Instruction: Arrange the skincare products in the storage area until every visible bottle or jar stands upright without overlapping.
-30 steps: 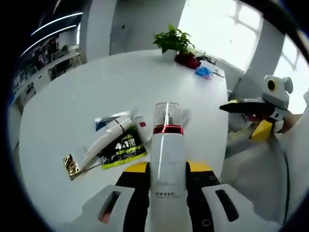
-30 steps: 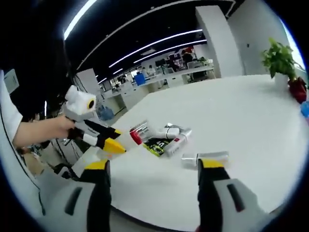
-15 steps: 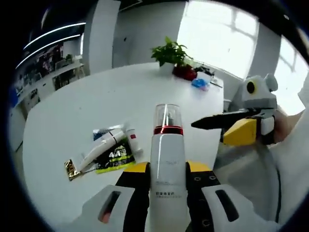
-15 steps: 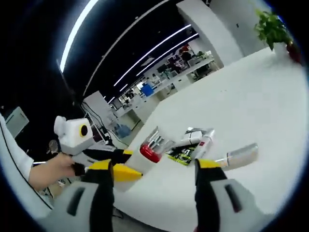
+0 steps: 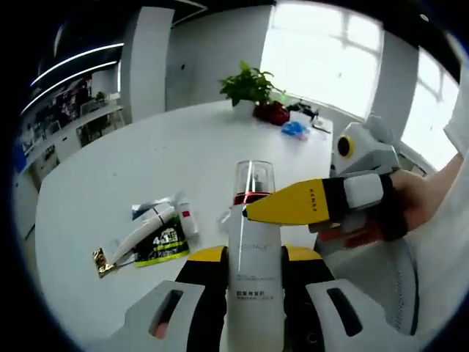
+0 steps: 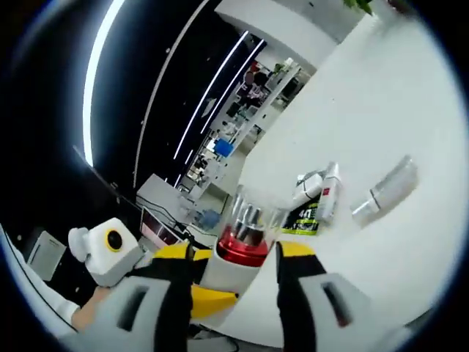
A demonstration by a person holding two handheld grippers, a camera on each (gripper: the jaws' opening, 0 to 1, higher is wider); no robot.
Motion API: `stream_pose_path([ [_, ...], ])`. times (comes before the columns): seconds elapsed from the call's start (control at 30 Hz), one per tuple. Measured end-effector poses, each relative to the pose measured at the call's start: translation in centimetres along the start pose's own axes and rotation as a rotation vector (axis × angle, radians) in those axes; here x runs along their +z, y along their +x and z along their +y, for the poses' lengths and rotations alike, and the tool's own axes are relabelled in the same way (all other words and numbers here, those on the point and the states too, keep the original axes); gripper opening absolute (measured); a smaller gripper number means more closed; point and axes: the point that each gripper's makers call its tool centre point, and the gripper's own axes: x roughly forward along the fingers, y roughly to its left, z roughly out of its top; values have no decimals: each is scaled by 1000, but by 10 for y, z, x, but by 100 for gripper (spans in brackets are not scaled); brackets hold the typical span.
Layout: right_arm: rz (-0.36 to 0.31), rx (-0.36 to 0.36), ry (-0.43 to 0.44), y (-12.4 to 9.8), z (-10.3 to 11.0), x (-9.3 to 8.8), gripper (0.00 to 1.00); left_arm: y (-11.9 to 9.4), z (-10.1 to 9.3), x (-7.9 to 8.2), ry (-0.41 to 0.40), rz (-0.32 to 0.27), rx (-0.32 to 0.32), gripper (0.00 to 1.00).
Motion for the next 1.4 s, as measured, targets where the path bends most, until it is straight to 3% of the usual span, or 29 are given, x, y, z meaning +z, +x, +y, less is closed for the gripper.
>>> stream_pose_path([
  [0.33,-12,-24,47,2,0,1,33,0,-5,0,33,17,6,25],
  [0.5,0,-14,13,1,7,3,29,2,-6,-4,50,29,7,26],
  [0.87,79,63,-301,0,31,9,26,-1,-8,0,35,-5,-30,26],
  [1.07,164,153,-456,-4,41,4,26,-4,-17,0,24,-20,-125,27],
  [1.3,216,282,-455,-18,57,2,26,-13,-37,4,-13,-42,-311,29],
  [1.4,237,369,-438,-26,67,2,26,-18,-46,6,-11,-41,-386,29],
])
